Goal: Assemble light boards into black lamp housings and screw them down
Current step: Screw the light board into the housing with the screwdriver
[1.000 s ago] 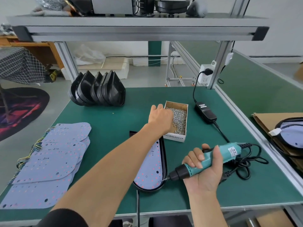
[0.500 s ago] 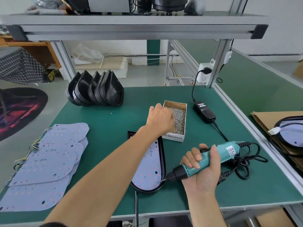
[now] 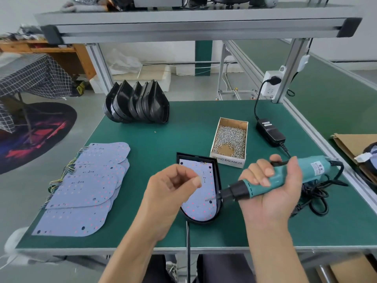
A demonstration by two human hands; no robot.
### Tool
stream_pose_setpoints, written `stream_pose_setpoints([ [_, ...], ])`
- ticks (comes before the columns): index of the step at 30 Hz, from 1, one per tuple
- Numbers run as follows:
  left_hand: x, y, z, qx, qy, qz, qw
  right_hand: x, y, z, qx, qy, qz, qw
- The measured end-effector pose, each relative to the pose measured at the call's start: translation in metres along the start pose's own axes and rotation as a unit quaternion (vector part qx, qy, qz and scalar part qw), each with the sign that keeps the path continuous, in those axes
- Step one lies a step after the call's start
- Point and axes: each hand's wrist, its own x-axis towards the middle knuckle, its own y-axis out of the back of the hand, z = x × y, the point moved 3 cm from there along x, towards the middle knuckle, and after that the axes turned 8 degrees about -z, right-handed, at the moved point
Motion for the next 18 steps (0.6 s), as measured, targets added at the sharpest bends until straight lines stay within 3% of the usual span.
stream_pose_setpoints([
  [9,-0.026,-0.009,-0.002,-0.161,0.011,-0.001,0.987,0.001,-0.035,0.001,0.022,0.021,0.002,1.0],
  [18,-0.03,-0.015,-0.003,-0.144,0.023,0.018,0.989,-0.004,-0.036,0.005,0.0,0.019,-0.007,1.0],
])
